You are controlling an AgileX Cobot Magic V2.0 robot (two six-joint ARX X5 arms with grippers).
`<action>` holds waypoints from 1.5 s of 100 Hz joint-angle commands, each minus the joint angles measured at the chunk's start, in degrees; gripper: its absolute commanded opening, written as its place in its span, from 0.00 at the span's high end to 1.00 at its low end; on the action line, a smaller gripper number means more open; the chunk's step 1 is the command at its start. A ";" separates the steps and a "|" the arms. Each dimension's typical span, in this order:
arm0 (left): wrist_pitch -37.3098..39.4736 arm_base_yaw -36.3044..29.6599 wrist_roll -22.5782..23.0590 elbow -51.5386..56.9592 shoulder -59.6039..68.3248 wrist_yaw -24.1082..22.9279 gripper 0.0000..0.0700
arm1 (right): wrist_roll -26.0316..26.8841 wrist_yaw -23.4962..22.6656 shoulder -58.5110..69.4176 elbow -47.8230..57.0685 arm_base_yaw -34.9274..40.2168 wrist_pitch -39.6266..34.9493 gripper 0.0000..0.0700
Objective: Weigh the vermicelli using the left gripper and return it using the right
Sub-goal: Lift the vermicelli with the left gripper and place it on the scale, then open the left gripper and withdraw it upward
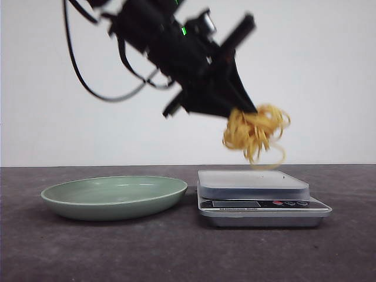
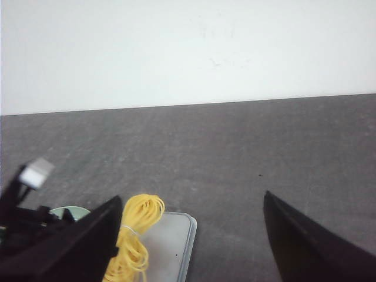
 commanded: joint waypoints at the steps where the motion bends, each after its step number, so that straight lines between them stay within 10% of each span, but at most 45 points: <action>1: 1.25 -0.37 0.66 1.75 2.49 -0.09 0.99 | -0.33 0.17 0.15 1.07 0.17 0.55 0.31; 27: -0.94 -0.26 0.66 1.75 7.48 -1.29 0.91 | -0.52 -0.22 0.11 1.07 0.20 -0.81 0.31; 45: -0.90 0.11 -0.09 1.86 6.08 -1.38 0.24 | -0.72 -0.26 0.11 1.07 0.17 -1.09 0.30; 85: -13.14 2.91 2.56 3.02 -19.41 -6.75 0.26 | -0.50 -4.04 1.18 1.07 0.37 -1.16 0.31; 114: -29.53 1.44 7.91 3.02 -45.42 -32.50 0.27 | -0.22 -4.76 11.52 1.07 5.81 -0.87 0.33; 150: -51.52 1.46 6.16 3.02 -63.87 -43.63 0.28 | 0.94 0.66 32.09 1.07 17.86 8.70 0.33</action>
